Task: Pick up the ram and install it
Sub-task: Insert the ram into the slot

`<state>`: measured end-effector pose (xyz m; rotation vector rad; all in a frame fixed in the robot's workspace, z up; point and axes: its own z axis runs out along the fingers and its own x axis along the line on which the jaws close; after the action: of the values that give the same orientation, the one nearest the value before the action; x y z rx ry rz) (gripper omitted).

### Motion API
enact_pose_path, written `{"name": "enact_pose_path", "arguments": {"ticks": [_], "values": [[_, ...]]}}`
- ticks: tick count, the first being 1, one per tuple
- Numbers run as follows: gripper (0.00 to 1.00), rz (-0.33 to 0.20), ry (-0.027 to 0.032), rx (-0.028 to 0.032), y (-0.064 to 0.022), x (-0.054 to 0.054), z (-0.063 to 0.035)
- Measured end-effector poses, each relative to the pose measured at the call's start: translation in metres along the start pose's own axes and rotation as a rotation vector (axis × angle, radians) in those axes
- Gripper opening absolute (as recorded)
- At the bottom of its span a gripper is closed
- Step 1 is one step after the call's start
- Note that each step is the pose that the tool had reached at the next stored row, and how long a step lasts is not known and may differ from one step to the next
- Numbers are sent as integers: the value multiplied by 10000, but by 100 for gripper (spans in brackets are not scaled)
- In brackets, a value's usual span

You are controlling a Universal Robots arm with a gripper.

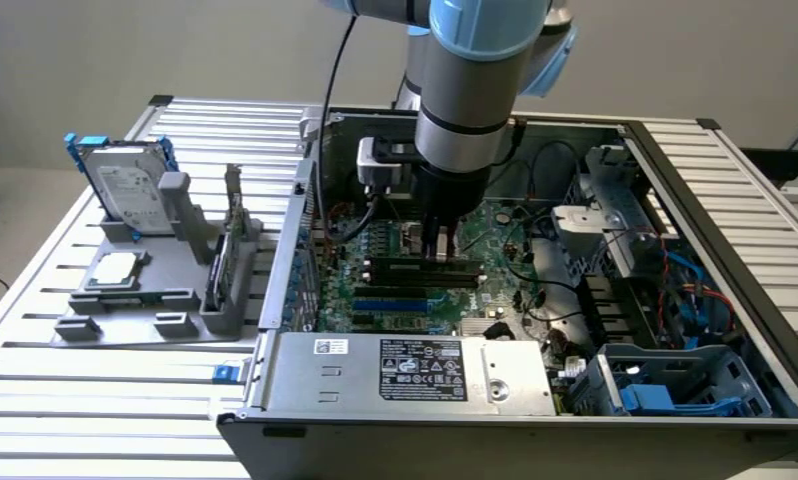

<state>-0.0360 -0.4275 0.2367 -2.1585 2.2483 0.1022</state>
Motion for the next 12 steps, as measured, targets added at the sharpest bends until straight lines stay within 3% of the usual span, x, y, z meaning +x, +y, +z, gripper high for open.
{"name": "enact_pose_path", "arguments": {"ticks": [12], "values": [[14,-1,12,1,3,3,51]]}}
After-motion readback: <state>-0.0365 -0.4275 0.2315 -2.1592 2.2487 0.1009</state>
